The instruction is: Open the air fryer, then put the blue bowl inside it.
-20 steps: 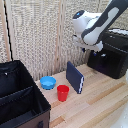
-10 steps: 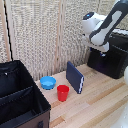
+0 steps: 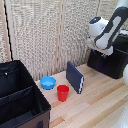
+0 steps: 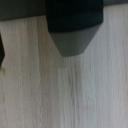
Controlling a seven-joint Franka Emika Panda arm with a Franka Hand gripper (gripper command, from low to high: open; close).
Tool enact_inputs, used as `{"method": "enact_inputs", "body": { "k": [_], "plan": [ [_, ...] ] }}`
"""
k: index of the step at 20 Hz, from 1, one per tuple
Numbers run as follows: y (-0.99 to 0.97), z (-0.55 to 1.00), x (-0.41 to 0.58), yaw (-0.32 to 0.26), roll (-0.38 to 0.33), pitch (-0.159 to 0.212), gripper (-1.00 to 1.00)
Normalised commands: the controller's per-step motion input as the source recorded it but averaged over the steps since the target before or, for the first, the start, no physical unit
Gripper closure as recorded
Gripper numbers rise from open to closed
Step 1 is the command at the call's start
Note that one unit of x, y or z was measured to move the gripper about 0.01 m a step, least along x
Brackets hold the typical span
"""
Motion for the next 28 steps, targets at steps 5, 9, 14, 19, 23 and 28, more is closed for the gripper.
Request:
{"method": "enact_inputs", "body": {
  "k": [5,9,14,19,23,28],
  "plan": [
    [-0.55,-0.19,-0.037,0.132,-0.002,0.0,-1.0],
    [-0.23,-0.1,0.014,0.028,0.0,0.003,1.0],
    [0.0,0.0,0.002,-0.002,-0.003,0.002,1.0],
    [0.01,0.11,0.011,-0.05,0.111,0.125,1.0],
    [0.0,0.25,0.0,-0.114,0.247,0.21,1.0],
    [0.08,0.12,-0.155,-0.042,0.207,0.086,1.0]
  ]
}}
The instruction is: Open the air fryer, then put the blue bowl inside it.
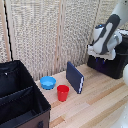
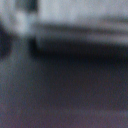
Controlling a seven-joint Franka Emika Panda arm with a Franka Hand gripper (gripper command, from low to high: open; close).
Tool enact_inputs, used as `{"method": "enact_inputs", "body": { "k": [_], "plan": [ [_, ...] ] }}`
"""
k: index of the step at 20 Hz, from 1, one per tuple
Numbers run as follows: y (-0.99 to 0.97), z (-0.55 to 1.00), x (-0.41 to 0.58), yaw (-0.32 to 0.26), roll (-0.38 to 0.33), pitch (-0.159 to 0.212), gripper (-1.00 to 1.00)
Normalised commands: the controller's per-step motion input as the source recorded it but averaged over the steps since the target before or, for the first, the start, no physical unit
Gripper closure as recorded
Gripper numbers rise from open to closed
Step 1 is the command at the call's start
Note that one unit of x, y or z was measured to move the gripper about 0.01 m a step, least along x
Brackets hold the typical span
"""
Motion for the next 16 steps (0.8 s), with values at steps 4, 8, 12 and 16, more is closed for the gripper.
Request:
{"method": "enact_inputs", "body": {
  "k": [4,8,12,16],
  "plan": [
    [0.21,0.16,-0.068,-0.047,0.198,0.014,1.0],
    [0.39,0.3,-0.118,-0.139,0.268,0.0,1.0],
    [0.61,0.49,-0.359,-0.076,0.193,-0.081,1.0],
    [0.79,0.51,-0.482,-0.006,0.147,-0.113,1.0]
  ]
}}
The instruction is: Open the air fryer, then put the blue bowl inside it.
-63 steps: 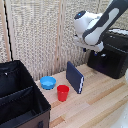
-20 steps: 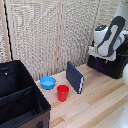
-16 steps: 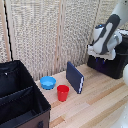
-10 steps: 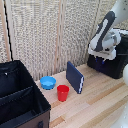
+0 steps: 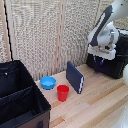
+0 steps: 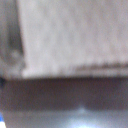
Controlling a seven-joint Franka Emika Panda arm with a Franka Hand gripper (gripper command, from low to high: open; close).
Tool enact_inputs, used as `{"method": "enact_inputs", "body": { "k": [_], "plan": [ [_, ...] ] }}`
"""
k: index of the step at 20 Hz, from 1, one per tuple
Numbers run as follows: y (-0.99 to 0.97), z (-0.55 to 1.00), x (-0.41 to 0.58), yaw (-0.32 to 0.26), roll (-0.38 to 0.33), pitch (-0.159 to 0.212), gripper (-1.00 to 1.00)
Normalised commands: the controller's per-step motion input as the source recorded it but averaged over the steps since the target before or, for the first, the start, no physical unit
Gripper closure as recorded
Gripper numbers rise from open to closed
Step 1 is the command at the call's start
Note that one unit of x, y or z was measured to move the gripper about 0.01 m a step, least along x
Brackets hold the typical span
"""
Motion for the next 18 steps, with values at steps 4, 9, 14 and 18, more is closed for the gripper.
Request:
{"method": "enact_inputs", "body": {
  "k": [4,9,14,18],
  "plan": [
    [0.89,0.12,-0.375,0.0,0.112,-0.205,1.0],
    [0.92,0.04,-0.357,0.0,0.095,-0.199,1.0],
    [0.98,-0.1,-0.293,0.0,0.027,-0.132,1.0],
    [0.94,-0.26,0.045,-0.06,0.007,-0.006,1.0]
  ]
}}
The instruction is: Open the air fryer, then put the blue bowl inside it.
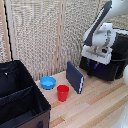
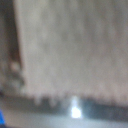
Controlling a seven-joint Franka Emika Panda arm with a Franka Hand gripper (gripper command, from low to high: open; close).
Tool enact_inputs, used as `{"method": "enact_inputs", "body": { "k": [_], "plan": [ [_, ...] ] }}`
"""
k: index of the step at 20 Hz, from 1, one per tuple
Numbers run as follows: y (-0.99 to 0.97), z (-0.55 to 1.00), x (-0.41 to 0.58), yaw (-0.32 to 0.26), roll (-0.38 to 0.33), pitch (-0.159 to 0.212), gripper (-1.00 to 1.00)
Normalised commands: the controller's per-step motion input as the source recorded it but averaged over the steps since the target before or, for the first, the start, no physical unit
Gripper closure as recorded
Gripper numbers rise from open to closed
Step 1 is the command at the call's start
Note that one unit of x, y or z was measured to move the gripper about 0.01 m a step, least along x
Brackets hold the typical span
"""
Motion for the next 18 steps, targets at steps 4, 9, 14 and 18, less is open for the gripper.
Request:
{"method": "enact_inputs", "body": {
  "k": [4,9,14,18],
  "plan": [
    [0.65,-0.24,0.368,-0.118,0.0,0.001,1.0],
    [0.32,-0.12,0.263,-0.158,-0.001,-0.008,1.0],
    [0.17,0.11,0.001,-0.008,-0.047,0.032,-1.0],
    [0.03,0.82,0.01,0.002,-0.082,0.013,-1.0]
  ]
}}
